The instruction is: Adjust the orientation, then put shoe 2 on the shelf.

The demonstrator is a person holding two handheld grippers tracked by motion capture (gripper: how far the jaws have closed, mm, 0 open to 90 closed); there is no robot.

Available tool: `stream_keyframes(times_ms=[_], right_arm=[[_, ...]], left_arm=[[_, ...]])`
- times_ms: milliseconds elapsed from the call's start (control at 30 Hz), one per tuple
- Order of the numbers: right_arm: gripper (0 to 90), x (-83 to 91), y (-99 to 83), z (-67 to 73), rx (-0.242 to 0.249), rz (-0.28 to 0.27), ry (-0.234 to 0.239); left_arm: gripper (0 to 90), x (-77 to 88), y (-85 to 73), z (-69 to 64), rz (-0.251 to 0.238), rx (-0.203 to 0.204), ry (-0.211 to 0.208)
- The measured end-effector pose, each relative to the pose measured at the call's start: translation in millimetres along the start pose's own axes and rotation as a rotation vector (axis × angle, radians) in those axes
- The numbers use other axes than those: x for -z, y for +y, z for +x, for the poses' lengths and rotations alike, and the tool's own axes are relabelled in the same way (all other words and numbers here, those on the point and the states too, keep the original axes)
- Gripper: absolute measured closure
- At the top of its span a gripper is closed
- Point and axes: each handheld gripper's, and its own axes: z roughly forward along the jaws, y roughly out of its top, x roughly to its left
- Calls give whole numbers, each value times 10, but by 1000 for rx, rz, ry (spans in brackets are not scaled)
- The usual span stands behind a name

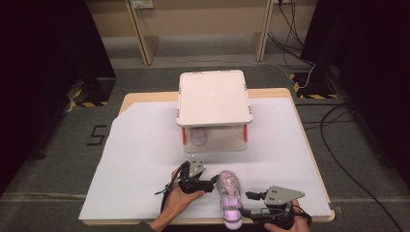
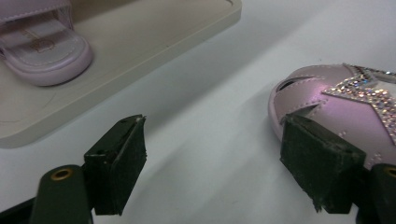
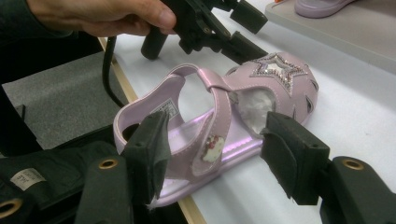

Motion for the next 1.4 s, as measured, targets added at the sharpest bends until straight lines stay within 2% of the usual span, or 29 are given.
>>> stream_keyframes(times_ms=[267,433,700,833,933,1167,1400], right_arm=[[427,-34,56,67,49,-2,-20],[443,-82,85,104,77,-1,-34],[452,-138,134,116,117,-17,-83],[454,-173,142,111,135,-16,-85],[456,-204,150,118,144,-4,-88],[468,-271,166,164,203,18,-109],[482,-340,187,192,235,35,-134]], left_arm=[[216,251,-60,95,-11,23,1],[211,428,-137,135,-16,38,-2],[210,629,-294,156,-18,62,-5],[209,731,-358,183,-24,80,6],[207,788,-417,208,-33,93,20],[204,886,-553,245,-19,112,35],[203,917,-589,264,-21,121,41]])
